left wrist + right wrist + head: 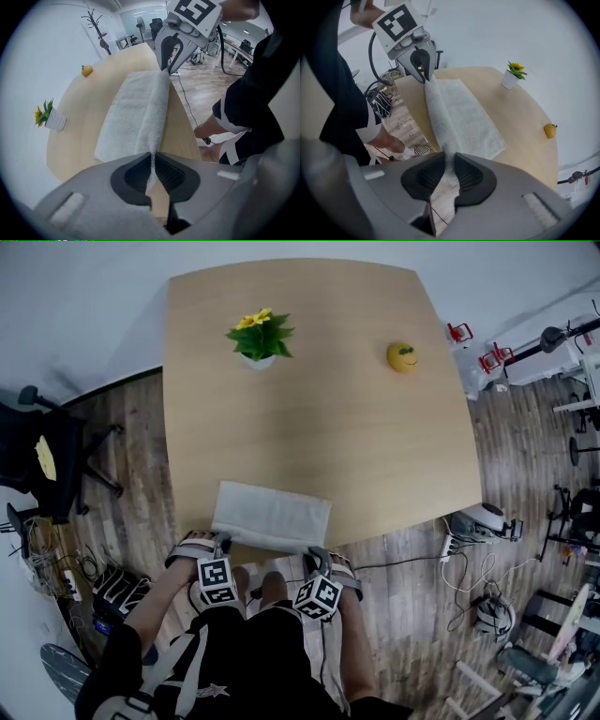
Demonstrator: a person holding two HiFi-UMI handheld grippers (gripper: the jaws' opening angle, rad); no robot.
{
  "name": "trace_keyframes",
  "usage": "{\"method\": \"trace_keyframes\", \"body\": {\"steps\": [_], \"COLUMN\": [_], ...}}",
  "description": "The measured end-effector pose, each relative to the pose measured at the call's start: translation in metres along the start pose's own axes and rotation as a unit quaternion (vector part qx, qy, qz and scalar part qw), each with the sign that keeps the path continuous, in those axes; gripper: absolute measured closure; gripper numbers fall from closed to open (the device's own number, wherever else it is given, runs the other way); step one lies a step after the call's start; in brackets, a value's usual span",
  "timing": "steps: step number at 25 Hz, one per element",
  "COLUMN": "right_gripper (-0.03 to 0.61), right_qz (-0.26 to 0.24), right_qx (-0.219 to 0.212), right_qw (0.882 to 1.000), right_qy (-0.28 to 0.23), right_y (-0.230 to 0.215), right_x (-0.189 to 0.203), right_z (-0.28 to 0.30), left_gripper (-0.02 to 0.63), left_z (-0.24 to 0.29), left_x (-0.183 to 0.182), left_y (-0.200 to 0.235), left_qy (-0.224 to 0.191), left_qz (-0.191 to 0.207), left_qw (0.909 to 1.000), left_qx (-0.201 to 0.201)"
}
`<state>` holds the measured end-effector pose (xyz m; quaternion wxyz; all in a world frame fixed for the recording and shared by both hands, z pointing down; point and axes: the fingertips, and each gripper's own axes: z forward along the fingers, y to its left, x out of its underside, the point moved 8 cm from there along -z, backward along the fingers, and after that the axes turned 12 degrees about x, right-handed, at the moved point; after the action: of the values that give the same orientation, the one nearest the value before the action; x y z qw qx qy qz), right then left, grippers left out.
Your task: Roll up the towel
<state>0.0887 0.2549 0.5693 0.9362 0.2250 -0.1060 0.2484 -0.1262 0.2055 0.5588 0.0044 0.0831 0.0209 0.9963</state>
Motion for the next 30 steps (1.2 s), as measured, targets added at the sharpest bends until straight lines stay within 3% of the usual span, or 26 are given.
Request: {"method": "trace_keyframes", "body": {"steps": [30], "right_gripper": [0.489], "right_qz": [0.008], "right_qx": [0.006], "right_qw": [1.000], "right_qy": [-0.005], "right_y": [-0.042], "right_x": [-0.010], "right_z": [0.015], "left_gripper": [0.572], "left_z": [-0.009], "left_x": [-0.010], "left_y": [0.042], "left_qy": [-0.001], "left_qz": [-0.016], "left_qw": [0.9993], "left_qx": [-0.033]}}
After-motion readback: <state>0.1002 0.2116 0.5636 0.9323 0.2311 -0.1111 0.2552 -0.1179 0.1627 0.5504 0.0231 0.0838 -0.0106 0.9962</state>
